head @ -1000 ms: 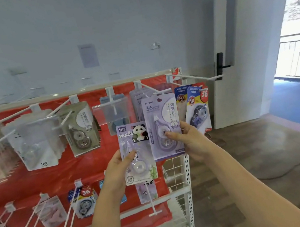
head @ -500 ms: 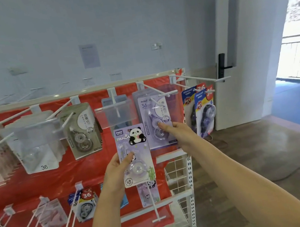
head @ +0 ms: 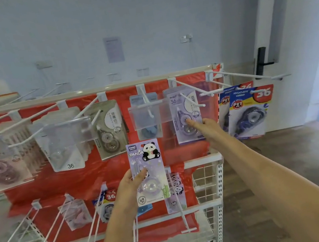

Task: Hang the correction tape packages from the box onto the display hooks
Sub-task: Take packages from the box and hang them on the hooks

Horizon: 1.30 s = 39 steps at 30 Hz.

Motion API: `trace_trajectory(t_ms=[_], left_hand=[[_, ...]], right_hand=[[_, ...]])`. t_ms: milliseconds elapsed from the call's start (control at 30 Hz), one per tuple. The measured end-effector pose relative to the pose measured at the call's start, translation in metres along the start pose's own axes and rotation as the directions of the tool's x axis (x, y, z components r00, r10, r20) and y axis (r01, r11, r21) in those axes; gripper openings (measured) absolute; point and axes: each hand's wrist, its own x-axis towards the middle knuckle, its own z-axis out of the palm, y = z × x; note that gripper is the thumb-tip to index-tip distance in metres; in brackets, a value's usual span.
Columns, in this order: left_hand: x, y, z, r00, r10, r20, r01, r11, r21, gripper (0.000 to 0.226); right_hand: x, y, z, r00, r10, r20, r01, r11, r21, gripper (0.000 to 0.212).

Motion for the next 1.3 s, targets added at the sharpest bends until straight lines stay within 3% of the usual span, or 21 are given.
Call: trace_trajectory(t_ms=[167, 267, 367, 533, 633, 767, 933, 1033, 1167, 1300], left_hand=[[0.004, -0.008, -0.012, 1.0, 0.007, 0.025, -0.008, 0.999, 0.033, 0.056], [0.009, -0.01, -0.015, 0.997, -0.003, 0.072, -0.001, 0.999, 0.054, 0.065], [0.013, -0.013, -0.014, 0.996, 0.001, 0.092, -0.006, 0.998, 0.062, 0.072], [0.005, -0.023, -0.019, 0.997, 0.006, 0.074, -0.014, 0.994, 0.106, 0.071], [-0.014, -0.024, -0.027, 0.999, 0.044, -0.013, -0.042, 0.992, 0.119, 0.063], [-0.049, -0.022, -0.049, 0.988, 0.076, -0.135, -0.058, 0.989, 0.137, 0.035], [-0.109, -0.004, -0.099, 0.954, 0.115, -0.277, -0.085, 0.989, 0.118, 0.052], [-0.151, 0.016, -0.133, 0.908, 0.155, -0.389, -0.117, 0.986, 0.119, 0.044], [-0.204, 0.042, -0.188, 0.837, 0.197, -0.511, -0.137, 0.979, 0.153, 0.013], [-0.248, 0.063, -0.245, 0.798, 0.223, -0.56, -0.132, 0.971, 0.199, 0.029]], right_hand=[[0.011, -0.004, 0.007, 0.999, 0.01, -0.048, -0.013, 0.998, -0.066, 0.047], [0.009, 0.003, 0.009, 1.0, 0.006, -0.009, -0.007, 0.994, -0.109, 0.051], [0.004, 0.021, 0.009, 0.999, 0.033, 0.033, -0.023, 0.965, -0.261, 0.045], [-0.014, 0.045, 0.009, 0.985, 0.126, 0.115, -0.014, 0.729, -0.684, 0.018], [-0.025, 0.058, 0.022, 0.973, 0.097, 0.209, 0.121, 0.553, -0.824, 0.029], [-0.048, 0.063, 0.065, 0.91, 0.002, 0.416, 0.376, 0.421, -0.825, 0.027], [-0.096, 0.048, 0.14, 0.781, -0.011, 0.625, 0.594, 0.324, -0.737, 0.029], [-0.132, 0.032, 0.191, 0.703, 0.007, 0.712, 0.678, 0.298, -0.672, 0.031], [-0.189, 0.011, 0.257, 0.62, 0.003, 0.785, 0.755, 0.273, -0.597, 0.031], [-0.247, -0.002, 0.321, 0.58, -0.001, 0.815, 0.786, 0.264, -0.559, 0.026]])
